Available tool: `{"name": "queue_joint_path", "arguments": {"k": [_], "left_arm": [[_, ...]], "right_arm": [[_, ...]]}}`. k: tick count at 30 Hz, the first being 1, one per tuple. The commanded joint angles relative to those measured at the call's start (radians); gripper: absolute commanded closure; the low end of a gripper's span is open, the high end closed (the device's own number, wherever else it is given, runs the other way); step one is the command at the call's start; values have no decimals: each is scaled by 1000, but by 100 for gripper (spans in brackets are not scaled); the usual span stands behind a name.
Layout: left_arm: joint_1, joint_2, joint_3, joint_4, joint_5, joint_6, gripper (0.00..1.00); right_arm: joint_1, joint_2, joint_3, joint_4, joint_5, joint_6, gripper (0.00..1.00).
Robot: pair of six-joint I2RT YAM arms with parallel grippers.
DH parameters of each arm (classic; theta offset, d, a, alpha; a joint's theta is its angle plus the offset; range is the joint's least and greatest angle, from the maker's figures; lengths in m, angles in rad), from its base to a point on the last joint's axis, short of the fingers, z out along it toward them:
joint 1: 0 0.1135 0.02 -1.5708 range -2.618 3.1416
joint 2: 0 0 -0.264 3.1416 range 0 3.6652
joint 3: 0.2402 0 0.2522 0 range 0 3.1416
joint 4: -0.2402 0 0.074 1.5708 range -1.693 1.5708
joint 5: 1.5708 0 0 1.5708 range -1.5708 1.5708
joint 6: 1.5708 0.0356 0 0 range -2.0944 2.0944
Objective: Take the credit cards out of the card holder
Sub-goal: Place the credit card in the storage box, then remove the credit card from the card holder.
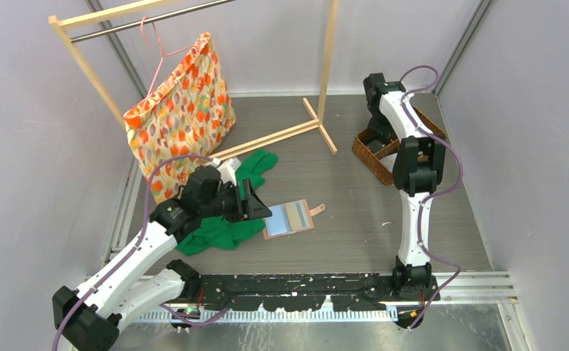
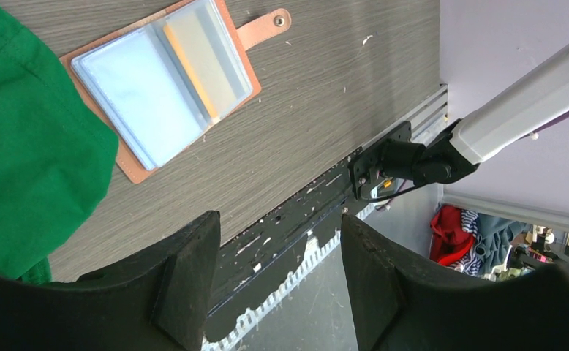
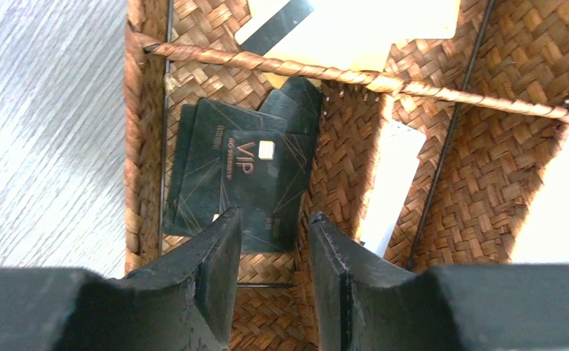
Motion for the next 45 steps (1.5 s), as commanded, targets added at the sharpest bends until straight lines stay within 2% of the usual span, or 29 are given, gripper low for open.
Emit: {"name": "queue_joint_path", "arguments": {"k": [1,5,9,12,16,19,20,21,23,25,27,31,45], "left_arm": [[4,5,7,20,53,-1,38],[5,14,2,40,65,-3,38],[5,47,-9,51,73,4,38],[4,74,-29,95,76,-13,38],[2,170,-50,159,102,-35,38],[0,281,-41,198,136,-46,41],[-1,301,-49,235,140,-59,41],[-1,316,-60,273,139,-75,42],[-1,344,-77,328,106,-106,42],[0,385,-83,371,73,-134,43],[-1,431,-101,455,64,-193,45],[-2,487,-134,563,44,-252,46],[11,478,-179,512,-32,-222,47]], "right_arm": [[-3,-34,14,70,-71,-25,55],[-1,-154,-75,198,-212,-80,55],[24,-360,-219,351,-372,-166,53],[53,-554,-425,460,-446,-190,48],[106,-809,-813,639,-516,-159,44],[238,-907,-1020,715,-580,-134,44],[293,-918,-1068,724,-583,-123,44],[348,-924,-1113,742,-590,-103,49],[425,-931,-1232,837,-653,-49,68],[458,-934,-1346,995,-737,20,73],[475,-924,-1411,1094,-779,69,74],[507,-882,-1423,1132,-802,83,73],[547,-717,-1406,1223,-804,102,63]]}}
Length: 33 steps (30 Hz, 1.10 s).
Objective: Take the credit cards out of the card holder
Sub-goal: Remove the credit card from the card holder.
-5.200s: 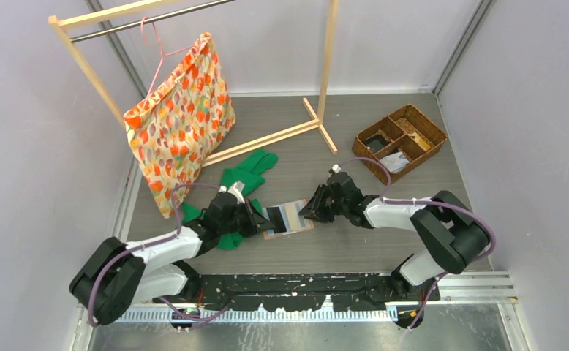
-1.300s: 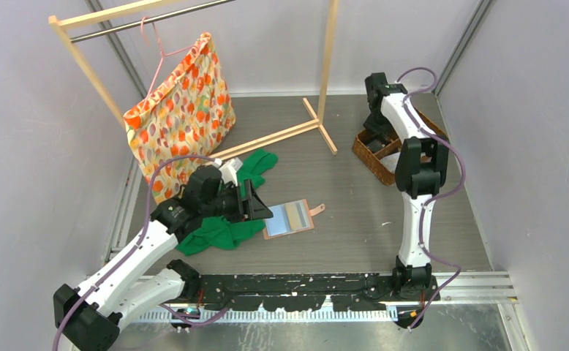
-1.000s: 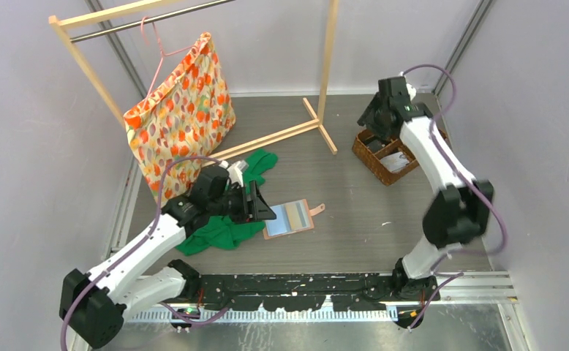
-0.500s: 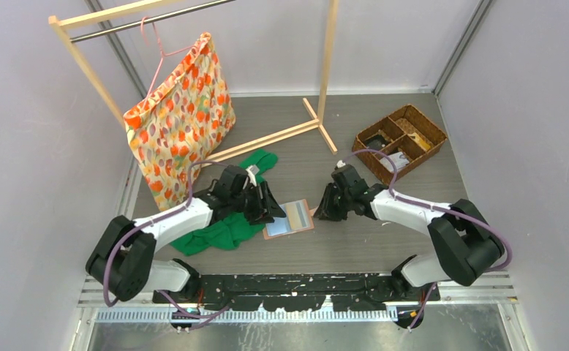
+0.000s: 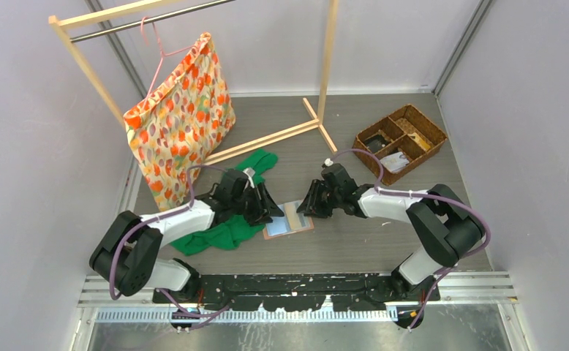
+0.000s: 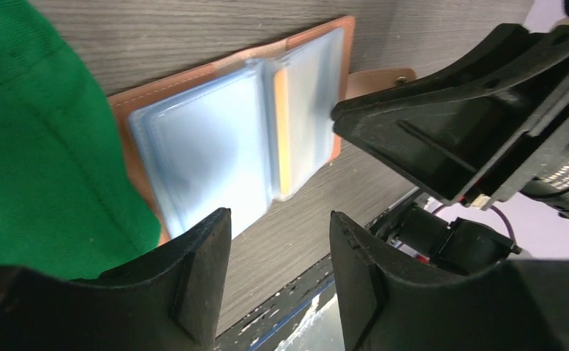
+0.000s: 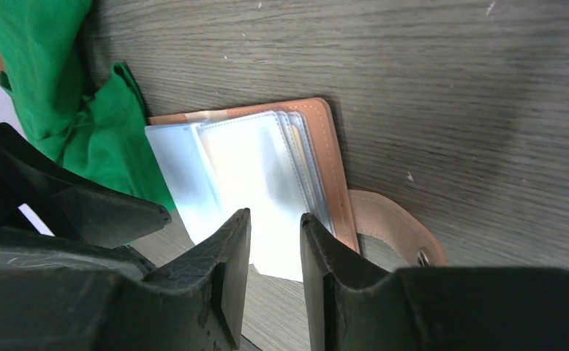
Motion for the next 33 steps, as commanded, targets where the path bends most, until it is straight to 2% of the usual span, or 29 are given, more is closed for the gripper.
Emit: {"name": "queue_joint_path", "arguments": {"k": [1,8,25,33], "left_arm": [[10,-24,-25,-12,-39,33,47],[54,2,-89,8,-50,70,48],[62,116,-83,99,6,64,49],[64,120,-78,92,12,79,49]], "right_arm": [[7,14,27,53,9,5,62],[10,-1,10,51,18,1,59],[103,60,-1,179,-28,92,59],[96,-71,10,11,133,6,59]]}}
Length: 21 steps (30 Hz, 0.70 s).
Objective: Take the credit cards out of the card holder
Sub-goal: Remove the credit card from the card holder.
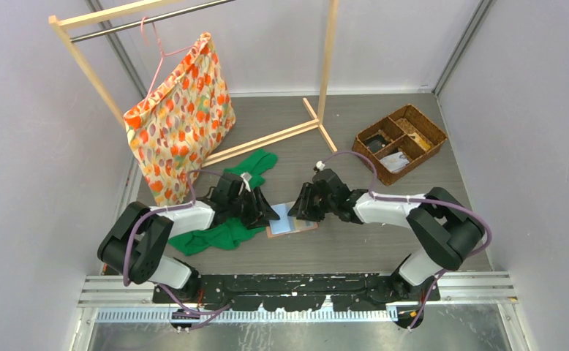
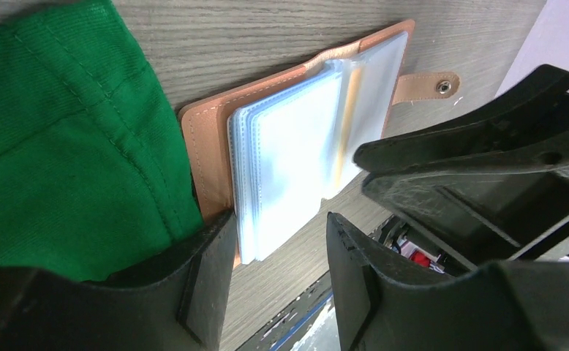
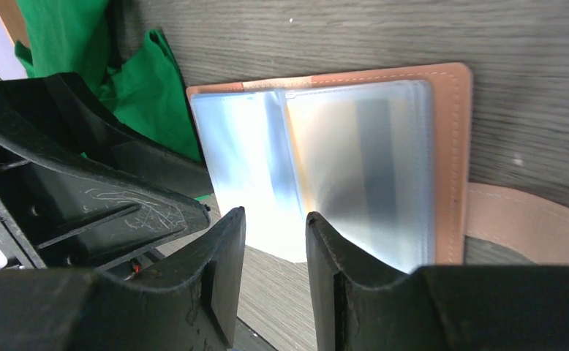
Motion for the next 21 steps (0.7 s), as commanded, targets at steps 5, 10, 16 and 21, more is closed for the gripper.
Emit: {"name": "queue_joint_path", "arguments": {"k": [5,10,16,21], "left_arm": [[5,60,15,-31,-42,69,49],[6,92,34,-30,-14,82,50],[6,89,35,-36,-17,87,50],[6,95,37,-37,-17,89,50]], "right_arm": [[-25,-139,-7,-110,173,-59,56],[-58,-132,-24,-136,180,-48,55],[-59,-97,-23,-143,174,-55,55],[-59,-81,-22,-160,186,-74,55]]}}
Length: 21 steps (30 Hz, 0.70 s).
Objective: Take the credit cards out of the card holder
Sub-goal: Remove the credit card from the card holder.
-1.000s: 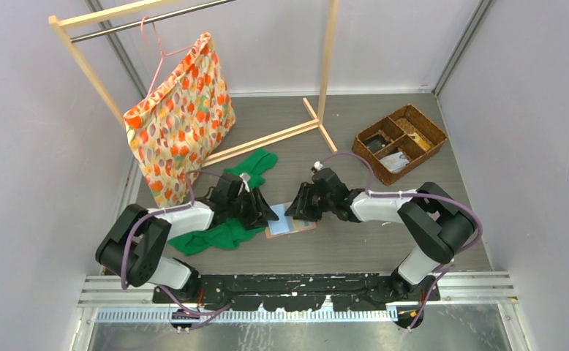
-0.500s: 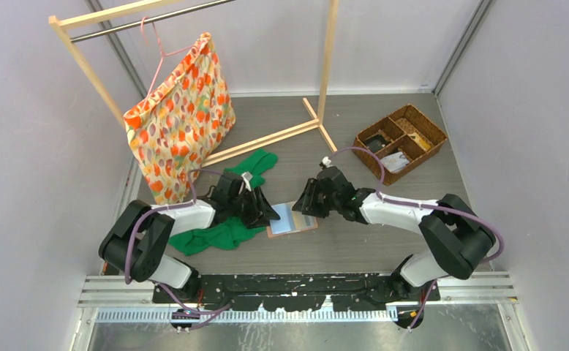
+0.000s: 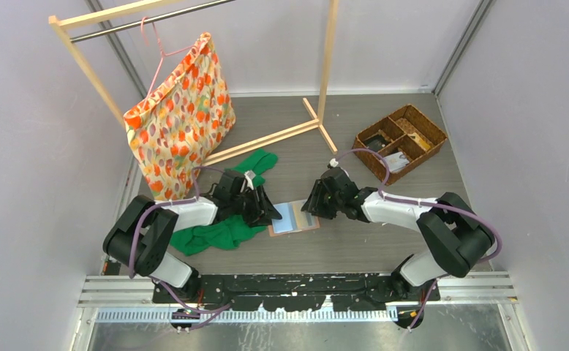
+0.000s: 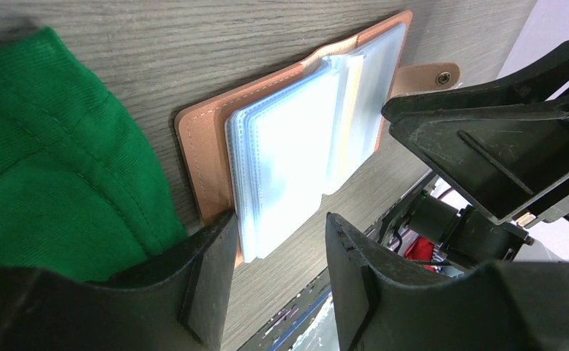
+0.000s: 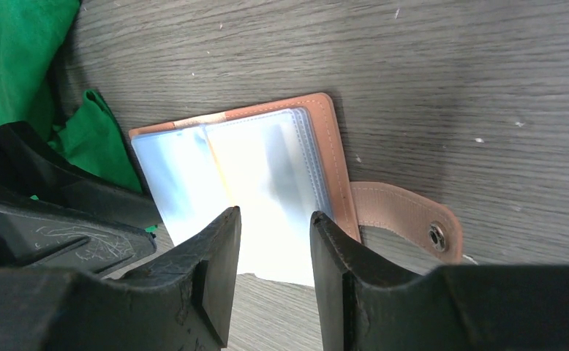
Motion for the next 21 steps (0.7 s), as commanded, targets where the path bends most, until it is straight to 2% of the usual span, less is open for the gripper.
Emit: {"name": "queue_joint_path", "arguments": {"k": [1,21], "left_arm": [[-1,40,-2,-39,-68,44,50],[-1,34,22,-74,-73,61,50]], "right_arm": [[1,21,-1,-7,24,-30,55],[2,57,37,5,-78,-51,55]]}}
